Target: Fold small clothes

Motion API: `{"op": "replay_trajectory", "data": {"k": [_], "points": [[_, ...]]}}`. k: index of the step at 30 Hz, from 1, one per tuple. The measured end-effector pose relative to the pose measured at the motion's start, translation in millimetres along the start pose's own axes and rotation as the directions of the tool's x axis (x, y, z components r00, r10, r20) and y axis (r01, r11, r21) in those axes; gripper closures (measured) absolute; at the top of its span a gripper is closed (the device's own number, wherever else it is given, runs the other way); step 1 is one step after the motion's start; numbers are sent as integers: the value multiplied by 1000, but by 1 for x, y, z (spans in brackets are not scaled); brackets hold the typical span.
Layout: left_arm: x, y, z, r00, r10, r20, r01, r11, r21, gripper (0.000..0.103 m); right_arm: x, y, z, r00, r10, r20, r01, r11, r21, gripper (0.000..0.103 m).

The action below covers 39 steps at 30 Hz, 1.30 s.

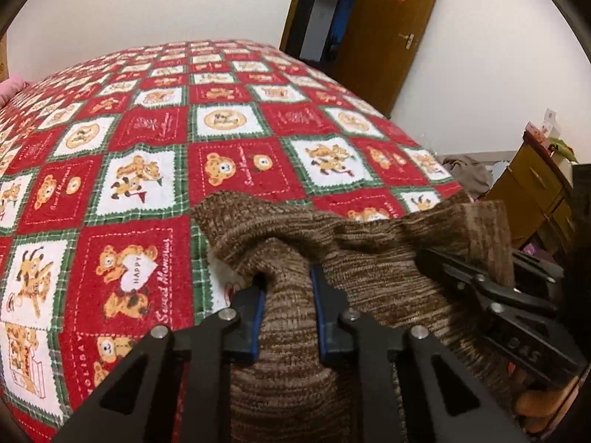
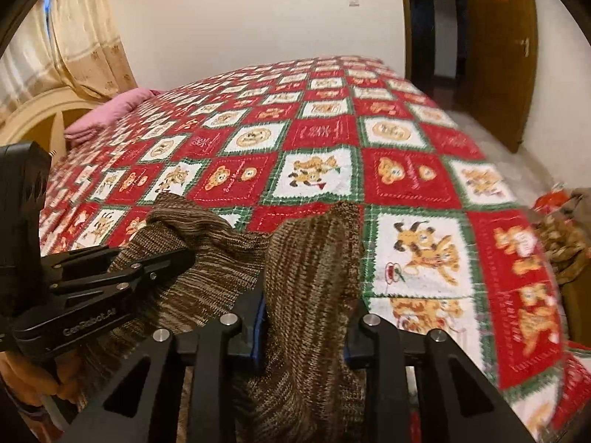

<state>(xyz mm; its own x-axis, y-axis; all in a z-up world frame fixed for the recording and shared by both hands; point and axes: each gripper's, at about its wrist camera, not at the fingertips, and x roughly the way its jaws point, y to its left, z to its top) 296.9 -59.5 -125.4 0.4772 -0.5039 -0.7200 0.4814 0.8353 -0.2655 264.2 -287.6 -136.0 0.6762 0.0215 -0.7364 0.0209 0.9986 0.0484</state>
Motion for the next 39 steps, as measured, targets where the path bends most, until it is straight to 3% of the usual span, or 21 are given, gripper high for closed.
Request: {"op": "replay_trajectory", "data": {"k": [5,11,18,26,30,35,39], "points": [[-44,-6,-6,987,-41,153,41,999,4,82,-59,18,-4,994,11,107,-14,1000,27,75],[-113,-19,-21,948,-75,310,64,997,45,83,-130,51,-20,971,-21,238,19,1000,11,75],[-178,-25,-42,907,-125,403,103,992,76,85,-202,76,-38,938,1,347,-13,999,31,75],[-238,-26,-65,872,-201,446,180,980,89,86,-272,107,-65,909,19,417,-25,1000,7,75],[-258,-27,-77,869,-225,441,199,974,105,86,-301,120,-81,901,33,432,-36,999,-1,76],[-282,-38,-88,890,-259,375,232,966,116,86,-334,123,-99,902,61,427,-73,997,12,76],[-293,-57,-99,909,-248,336,203,965,164,86,-351,112,-116,908,101,406,-136,989,57,76]]}}
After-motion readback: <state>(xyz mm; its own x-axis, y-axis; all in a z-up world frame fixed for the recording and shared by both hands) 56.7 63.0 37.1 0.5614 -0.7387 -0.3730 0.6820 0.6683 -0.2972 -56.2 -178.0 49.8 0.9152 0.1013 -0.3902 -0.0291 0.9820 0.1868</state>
